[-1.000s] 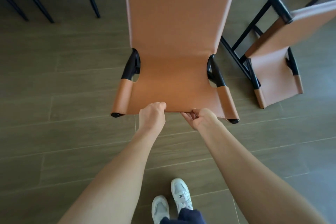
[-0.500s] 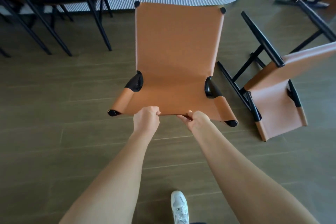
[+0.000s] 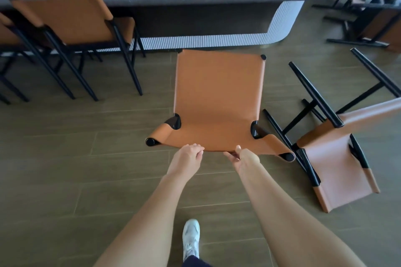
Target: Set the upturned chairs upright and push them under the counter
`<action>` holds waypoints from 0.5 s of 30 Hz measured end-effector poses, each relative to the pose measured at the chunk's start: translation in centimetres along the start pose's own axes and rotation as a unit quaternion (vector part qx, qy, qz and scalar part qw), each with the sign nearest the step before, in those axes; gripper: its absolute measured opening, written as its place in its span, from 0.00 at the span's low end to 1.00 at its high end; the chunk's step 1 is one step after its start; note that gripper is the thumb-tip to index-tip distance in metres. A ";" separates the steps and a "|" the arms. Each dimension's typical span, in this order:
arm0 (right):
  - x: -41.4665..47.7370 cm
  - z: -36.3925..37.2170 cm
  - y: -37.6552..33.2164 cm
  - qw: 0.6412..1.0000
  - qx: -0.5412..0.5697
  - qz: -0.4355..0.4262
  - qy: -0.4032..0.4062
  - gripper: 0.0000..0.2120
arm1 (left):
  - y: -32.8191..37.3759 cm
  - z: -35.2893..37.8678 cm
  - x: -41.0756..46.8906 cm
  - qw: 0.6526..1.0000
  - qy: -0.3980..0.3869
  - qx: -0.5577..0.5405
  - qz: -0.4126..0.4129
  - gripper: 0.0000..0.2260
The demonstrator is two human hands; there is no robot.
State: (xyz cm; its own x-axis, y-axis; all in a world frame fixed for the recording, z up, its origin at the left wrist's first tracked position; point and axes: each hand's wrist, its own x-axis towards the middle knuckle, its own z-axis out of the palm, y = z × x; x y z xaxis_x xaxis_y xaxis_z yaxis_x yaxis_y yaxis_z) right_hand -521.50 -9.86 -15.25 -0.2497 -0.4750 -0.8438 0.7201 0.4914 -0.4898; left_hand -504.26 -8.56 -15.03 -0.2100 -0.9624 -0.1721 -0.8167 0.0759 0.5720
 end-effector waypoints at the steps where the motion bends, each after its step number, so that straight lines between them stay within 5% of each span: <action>1: 0.4 0.4 -0.7 1.000 0.010 -0.005 0.026 0.13 | 0.2 -0.5 1.1 1.000 -0.002 0.002 0.003 0.14; 4: 0.3 2.2 -2.7 0.997 -0.007 -0.024 0.075 0.12 | 0.4 -1.6 3.8 1.000 -0.003 0.004 0.012 0.14; 15: 4.1 8.8 -11.1 0.993 -0.101 -0.024 0.054 0.21 | 1.3 -5.5 14.1 0.998 -0.001 0.017 0.054 0.16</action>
State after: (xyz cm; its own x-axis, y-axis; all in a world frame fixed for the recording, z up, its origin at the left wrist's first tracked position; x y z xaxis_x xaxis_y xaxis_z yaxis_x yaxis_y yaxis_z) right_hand -524.80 -23.70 -11.29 -0.3563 -0.4266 -0.8313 0.5635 0.6116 -0.5553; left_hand -505.33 -23.45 -12.28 -0.2982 -0.9479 -0.1122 -0.8071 0.1876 0.5598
